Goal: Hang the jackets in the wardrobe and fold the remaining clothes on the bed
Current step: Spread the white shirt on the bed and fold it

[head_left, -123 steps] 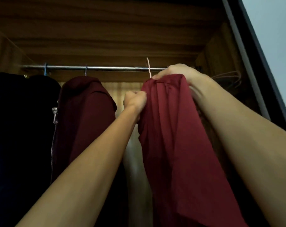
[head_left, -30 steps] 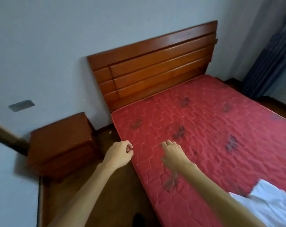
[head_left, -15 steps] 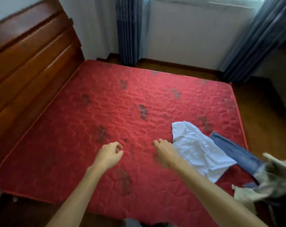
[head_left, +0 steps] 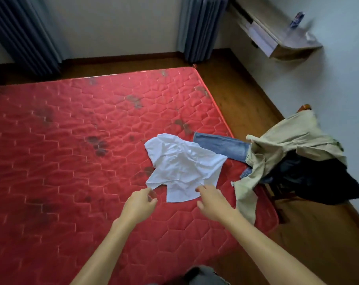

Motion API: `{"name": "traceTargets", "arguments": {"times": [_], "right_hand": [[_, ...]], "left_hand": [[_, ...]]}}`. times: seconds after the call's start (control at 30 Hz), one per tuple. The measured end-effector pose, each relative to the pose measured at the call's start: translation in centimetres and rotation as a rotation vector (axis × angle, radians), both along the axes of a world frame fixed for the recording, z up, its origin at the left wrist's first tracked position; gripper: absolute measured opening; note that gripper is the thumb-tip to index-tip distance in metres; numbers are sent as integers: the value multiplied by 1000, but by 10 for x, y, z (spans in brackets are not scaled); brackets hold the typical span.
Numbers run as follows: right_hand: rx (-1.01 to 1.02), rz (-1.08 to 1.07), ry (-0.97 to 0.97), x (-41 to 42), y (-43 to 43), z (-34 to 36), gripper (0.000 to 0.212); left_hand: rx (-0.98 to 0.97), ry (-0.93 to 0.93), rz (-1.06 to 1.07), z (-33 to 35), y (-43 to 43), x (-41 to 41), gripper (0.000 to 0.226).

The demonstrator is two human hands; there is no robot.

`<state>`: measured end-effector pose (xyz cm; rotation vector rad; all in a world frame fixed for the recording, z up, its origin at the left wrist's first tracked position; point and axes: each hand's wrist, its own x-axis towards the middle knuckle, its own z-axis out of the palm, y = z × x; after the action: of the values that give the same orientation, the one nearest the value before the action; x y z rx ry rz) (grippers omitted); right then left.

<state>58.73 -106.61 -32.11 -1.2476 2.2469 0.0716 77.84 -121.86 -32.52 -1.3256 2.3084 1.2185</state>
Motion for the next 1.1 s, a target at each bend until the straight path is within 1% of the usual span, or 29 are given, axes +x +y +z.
{"name": "traceTargets", "arguments": {"times": [0.1, 0.2, 0.37, 0.47, 0.6, 0.7, 0.8, 0.87, 0.9, 0.97, 1.03, 1.1], "right_hand": [[56, -16, -23, -32, 13, -30, 43], [110, -31, -56, -64, 22, -83, 38], [160, -69, -118, -107, 31, -190, 40], [187, -128, -170, -127, 36, -251, 36], [216, -234, -232, -155, 38, -322, 43], [198, -368, -220, -176, 30, -364, 57], [63, -542, -165, -197, 17, -395, 71], [-2, -720, -138, -210, 7, -409, 75], [-18, -823, -139, -215, 2, -414, 78], [-20, -960, -176, -222, -6, -424, 79], [-7, -994, -243, -221, -12, -427, 63], [-15, -981, -289, -210, -15, -425, 49]], "left_hand": [[-4, -16, -27, -24, 11, -41, 19], [6, -17, 7, -72, 21, -75, 23], [55, -63, 4, -177, 36, -124, 24], [110, -103, -6, -245, 48, -147, 26], [135, -184, -74, -327, 64, -174, 36], [19, -234, -167, -373, 68, -194, 46], [-140, -243, -275, -412, 64, -214, 64], [-223, -219, -320, -435, 55, -221, 72], [-266, -193, -342, -442, 48, -222, 71], [-341, -162, -375, -449, 35, -222, 57], [-389, -158, -394, -451, 22, -221, 42], [-351, -135, -351, -451, 13, -221, 20]]}}
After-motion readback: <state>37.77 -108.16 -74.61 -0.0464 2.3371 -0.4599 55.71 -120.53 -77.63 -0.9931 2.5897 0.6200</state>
